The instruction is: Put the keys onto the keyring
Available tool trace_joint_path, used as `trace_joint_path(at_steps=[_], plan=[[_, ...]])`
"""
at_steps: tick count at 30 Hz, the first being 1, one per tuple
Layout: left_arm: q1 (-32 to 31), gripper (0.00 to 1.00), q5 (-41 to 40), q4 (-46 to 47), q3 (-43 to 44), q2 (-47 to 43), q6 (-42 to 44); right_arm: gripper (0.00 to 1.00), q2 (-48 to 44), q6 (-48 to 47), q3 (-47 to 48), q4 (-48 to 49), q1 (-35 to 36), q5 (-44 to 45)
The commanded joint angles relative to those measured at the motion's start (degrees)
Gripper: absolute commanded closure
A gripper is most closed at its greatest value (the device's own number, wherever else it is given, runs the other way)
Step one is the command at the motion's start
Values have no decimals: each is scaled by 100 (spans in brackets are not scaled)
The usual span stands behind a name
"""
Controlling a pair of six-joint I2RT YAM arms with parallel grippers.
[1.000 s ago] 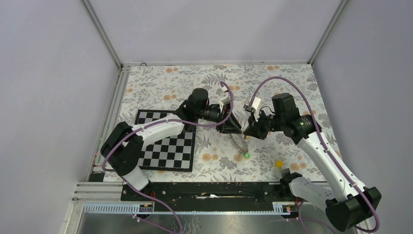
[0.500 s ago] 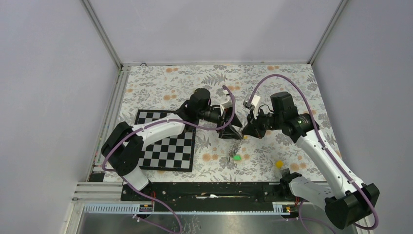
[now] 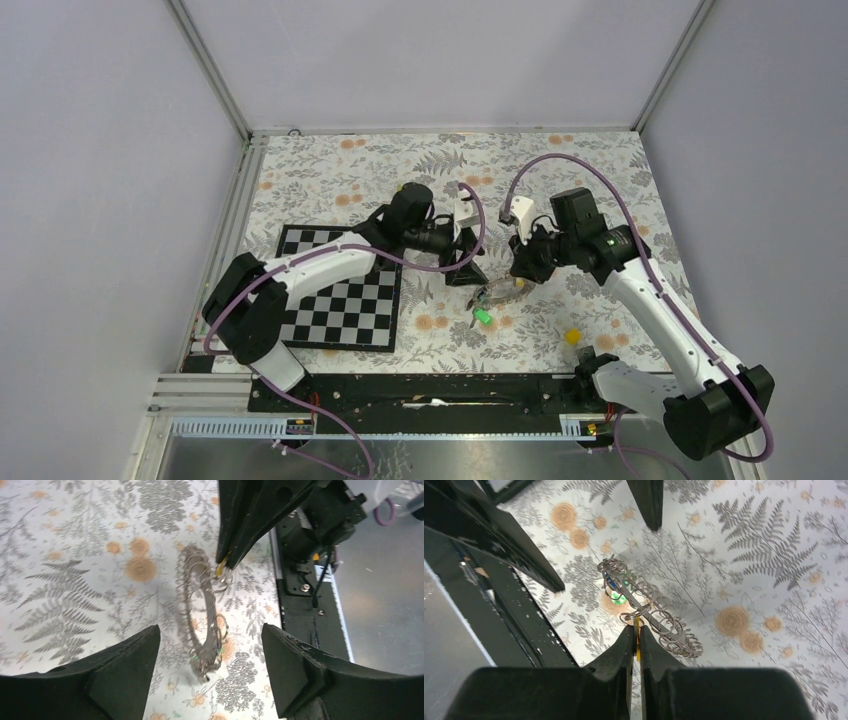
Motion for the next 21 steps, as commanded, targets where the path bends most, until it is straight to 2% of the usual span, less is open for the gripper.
trace_joint_path(at_steps=[1, 5, 10, 21], plan=[[171, 17, -682, -240, 181, -354, 239, 100, 125, -225, 369, -252, -17, 815], [334, 12, -957, -853, 317, -367, 288, 100, 446, -379, 453, -313, -29, 1424], [523, 11, -1169, -1521, 310, -487, 759, 100, 1017, -862, 684, -352, -37, 2105], [735, 9, -1719, -2266, -50, -1022, 1621, 100, 2862, -1749, 1639, -768, -123, 2939]])
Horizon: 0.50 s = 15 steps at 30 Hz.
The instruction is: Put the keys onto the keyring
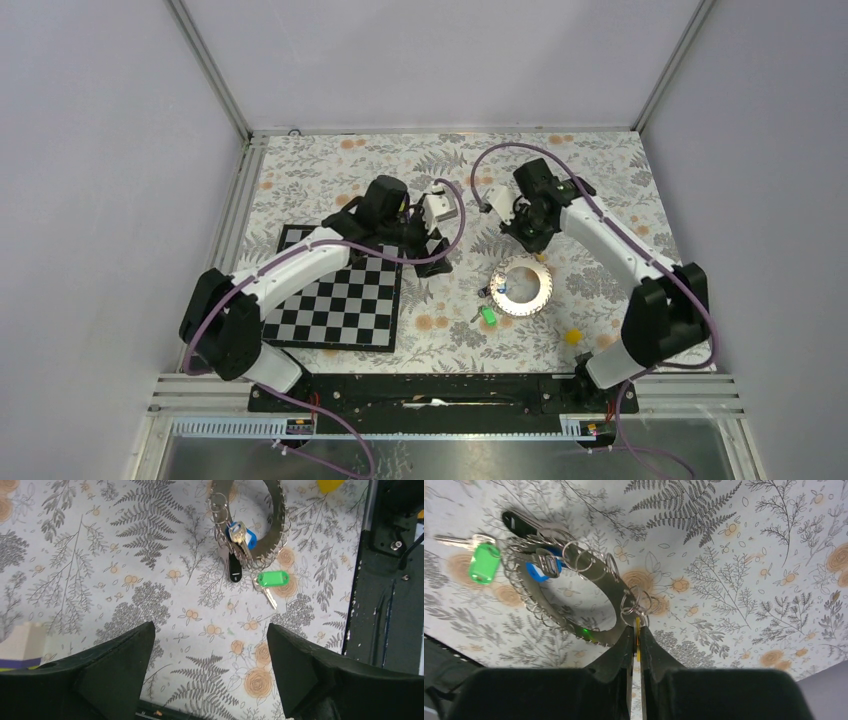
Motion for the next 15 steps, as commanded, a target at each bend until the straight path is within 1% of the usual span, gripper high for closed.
trace_joint_path(at_steps=[1, 7, 15], plan=[[56, 8, -383, -292, -115, -414, 498, 100, 562, -539, 417, -205, -111, 601], [78, 5, -614, -325, -369, -707, 727, 99, 1457, -967, 817, -296, -159, 911], [89, 2, -744, -356, -524, -977, 847, 93, 2426, -1499, 1291, -210, -237, 1327]])
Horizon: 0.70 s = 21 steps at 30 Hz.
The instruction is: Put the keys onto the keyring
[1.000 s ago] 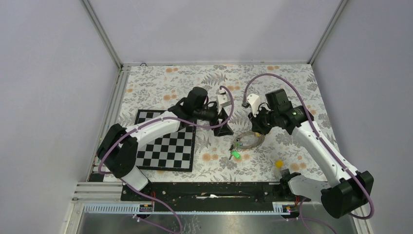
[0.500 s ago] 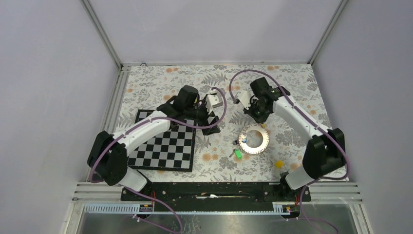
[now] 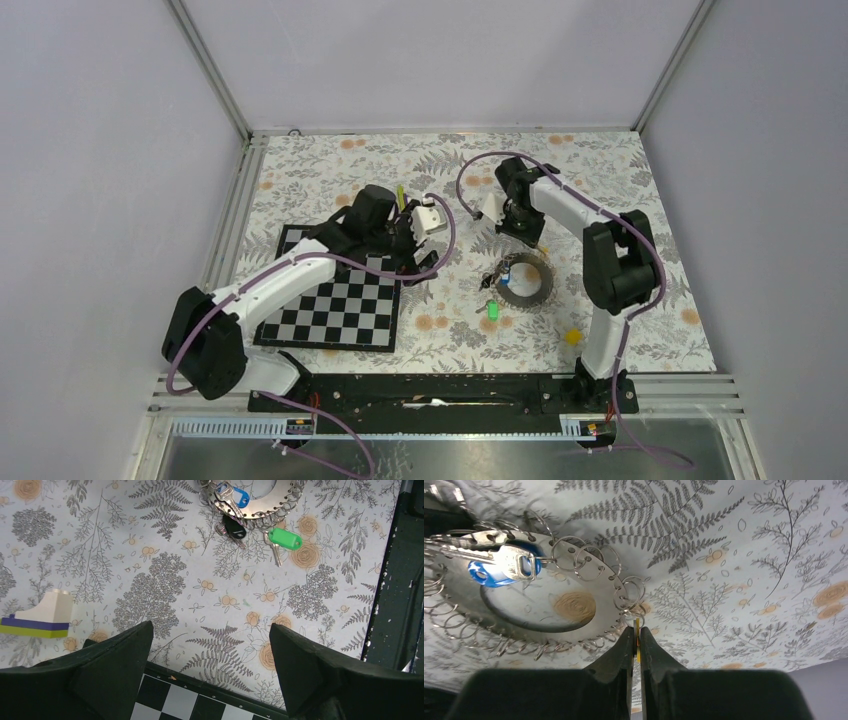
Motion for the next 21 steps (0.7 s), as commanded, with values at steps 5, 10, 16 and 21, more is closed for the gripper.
trace_joint_path(at_steps=[5, 10, 16, 21], plan=[[32, 1, -211, 64, -60, -358, 228, 90, 691, -701, 537, 225, -163, 724], [32, 1, -263, 69, -52, -338, 239, 83, 1036, -754, 720, 471, -199, 923], [32, 1, -380, 69, -18, -339, 267, 66, 1285, -649, 775, 961, -250, 1224], [32, 1, -747, 252, -8, -373, 63, 51, 1153, -420, 780, 1155, -384, 1197]])
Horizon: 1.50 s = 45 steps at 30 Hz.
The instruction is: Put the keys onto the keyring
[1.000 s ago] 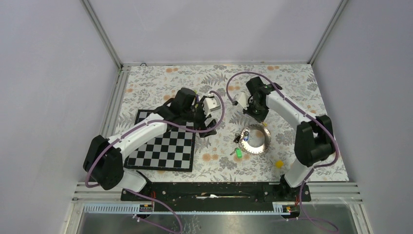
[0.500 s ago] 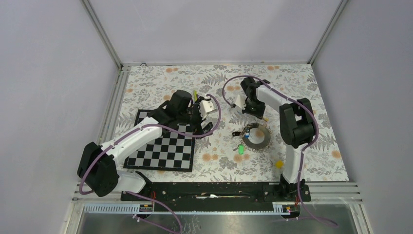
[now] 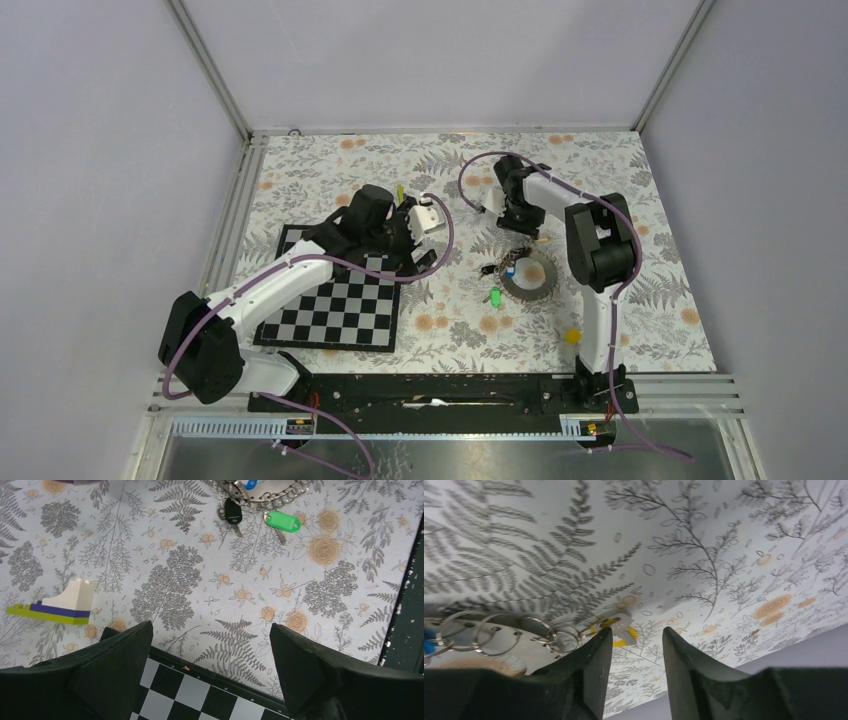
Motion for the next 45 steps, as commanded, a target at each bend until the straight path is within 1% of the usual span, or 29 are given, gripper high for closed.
trace_joint_path(at_steps=[1, 5, 10, 13, 15, 16, 19, 23, 26, 28, 31, 35, 39, 45], plan=[[37, 1, -505, 392, -18, -222, -162, 48, -229, 210, 168, 289, -191, 84], [77, 1, -957, 673, -91, -325, -292, 37, -766, 334, -157, 447, -361, 2], [153, 1, -1583, 1000, -111, -435, -524, 19, -1665, 614, -710, 593, -569, -205], [222, 1, -2005, 1190, -109, -493, -683, 11, -2358, 1027, -1088, 816, -696, -413], [282, 1, -2215, 1322, -123, -521, -753, 2, -2862, 1408, -1344, 1024, -766, -563], [315, 1, -2322, 1420, -140, -533, -796, 1, -3225, 1615, -1480, 1144, -802, -657], [495, 1, -2508, 1685, -195, -551, -954, 0, -4043, 2194, -1873, 1477, -832, -953], [846, 1, -2519, 2187, -285, -623, -1350, 0, -5052, 3070, -2594, 2025, -835, -1448], [1103, 1, -2506, 2606, -343, -725, -1691, 0, -5659, 3553, -2983, 2428, -833, -1847], [1255, 1, -2400, 2814, -356, -772, -1870, 1, -5949, 3980, -3160, 2582, -835, -1955], [1415, 1, -2217, 3024, -353, -804, -2104, 0, -6399, 4442, -3407, 2832, -841, -1896], [1521, 1, -2013, 2996, -349, -905, -2300, 0, -6773, 4741, -3622, 2955, -833, -1735], [1562, 1, -2011, 2852, -351, -1098, -2371, 0, -7158, 4713, -4021, 3237, -841, -1863], [1603, 1, -1345, 2452, -178, -1309, -2330, 1, -7495, 4659, -4463, 3525, -859, -1972]])
